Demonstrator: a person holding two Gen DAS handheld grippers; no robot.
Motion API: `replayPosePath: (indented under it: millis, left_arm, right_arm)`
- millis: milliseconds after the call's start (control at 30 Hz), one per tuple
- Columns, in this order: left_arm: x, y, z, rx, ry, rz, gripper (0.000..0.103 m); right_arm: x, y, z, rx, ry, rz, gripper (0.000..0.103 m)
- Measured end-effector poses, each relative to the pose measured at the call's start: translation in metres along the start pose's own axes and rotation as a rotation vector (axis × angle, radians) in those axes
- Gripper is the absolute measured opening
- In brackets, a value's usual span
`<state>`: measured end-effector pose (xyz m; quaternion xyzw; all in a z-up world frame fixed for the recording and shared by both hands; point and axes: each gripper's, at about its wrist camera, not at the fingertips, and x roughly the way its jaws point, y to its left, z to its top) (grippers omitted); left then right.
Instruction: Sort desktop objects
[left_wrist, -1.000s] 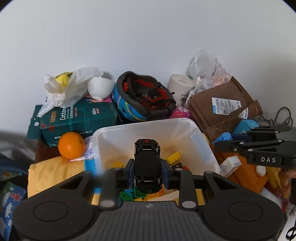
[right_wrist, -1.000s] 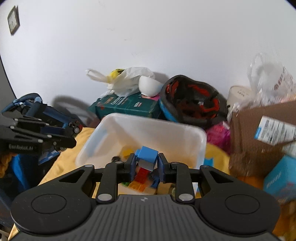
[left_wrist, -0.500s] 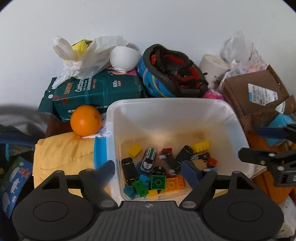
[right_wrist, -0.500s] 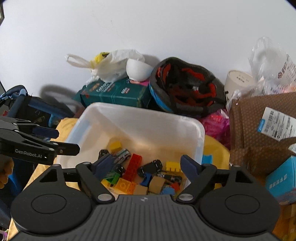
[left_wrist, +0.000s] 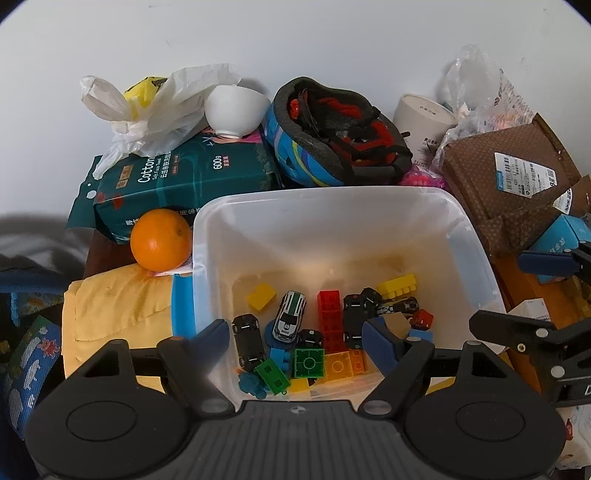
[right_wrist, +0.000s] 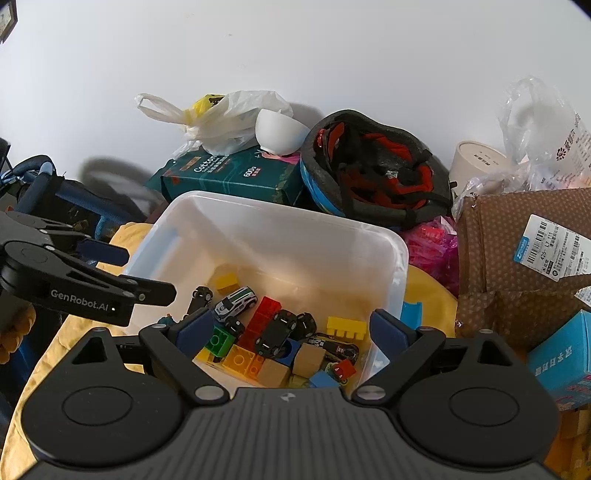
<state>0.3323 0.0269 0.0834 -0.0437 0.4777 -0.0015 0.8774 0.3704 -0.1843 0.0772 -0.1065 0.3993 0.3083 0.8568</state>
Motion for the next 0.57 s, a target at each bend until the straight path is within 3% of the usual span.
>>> replayPosePath:
  millis: [367,567]
  left_arm:
    - [0.0069,0.0013,0.0039,-0.002,0.010,0.010,0.082]
    - [0.0061,-0.0012,0.0040,0.009,-0.023,0.032,0.082]
  right_arm:
    - [0.0040,-0.0036,-0.0032,0.012,0.002,0.001,0.094]
    - [0.0058,-0.0048,-0.0048,0.011,0.003,-0.002,0.094]
